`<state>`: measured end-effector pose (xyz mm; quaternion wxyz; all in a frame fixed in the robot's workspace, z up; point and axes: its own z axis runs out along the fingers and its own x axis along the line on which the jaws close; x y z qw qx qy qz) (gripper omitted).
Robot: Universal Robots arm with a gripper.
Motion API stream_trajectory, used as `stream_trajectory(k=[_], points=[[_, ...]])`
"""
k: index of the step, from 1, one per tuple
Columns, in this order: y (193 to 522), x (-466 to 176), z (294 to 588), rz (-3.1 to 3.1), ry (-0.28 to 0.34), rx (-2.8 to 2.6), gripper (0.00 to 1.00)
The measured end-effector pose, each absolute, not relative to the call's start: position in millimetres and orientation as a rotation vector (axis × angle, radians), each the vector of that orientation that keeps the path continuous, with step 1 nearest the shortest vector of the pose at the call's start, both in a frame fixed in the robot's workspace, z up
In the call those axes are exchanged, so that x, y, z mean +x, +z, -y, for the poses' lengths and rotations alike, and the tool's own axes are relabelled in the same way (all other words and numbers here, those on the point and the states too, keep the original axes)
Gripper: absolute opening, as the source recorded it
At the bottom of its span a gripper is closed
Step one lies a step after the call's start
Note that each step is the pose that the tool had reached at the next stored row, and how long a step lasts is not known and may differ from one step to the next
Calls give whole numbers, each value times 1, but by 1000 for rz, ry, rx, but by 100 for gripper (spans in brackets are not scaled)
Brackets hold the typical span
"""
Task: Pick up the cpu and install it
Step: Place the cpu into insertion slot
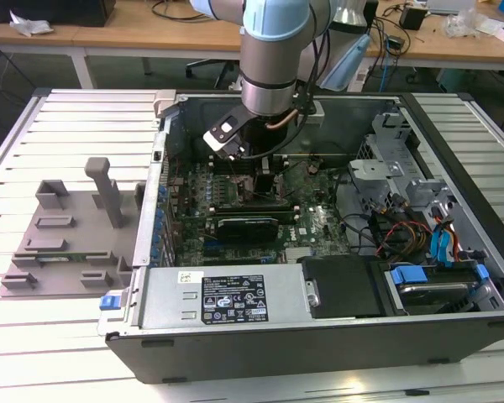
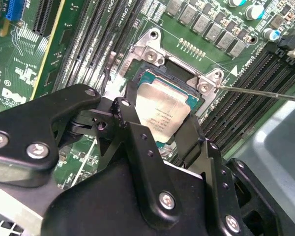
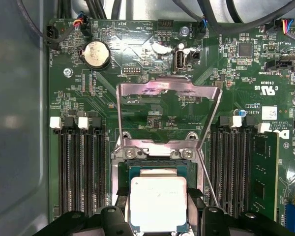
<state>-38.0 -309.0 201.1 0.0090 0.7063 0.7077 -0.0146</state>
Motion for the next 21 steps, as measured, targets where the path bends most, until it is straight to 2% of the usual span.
stream_trajectory(k=[14, 16, 17, 21], points=[[198, -36, 311, -2211, -46, 2206, 55], [198, -36, 311, -2211, -46, 2206, 55], [198, -36, 311, -2211, -46, 2206, 62], [198, -37, 307, -2211, -46, 2206, 62]])
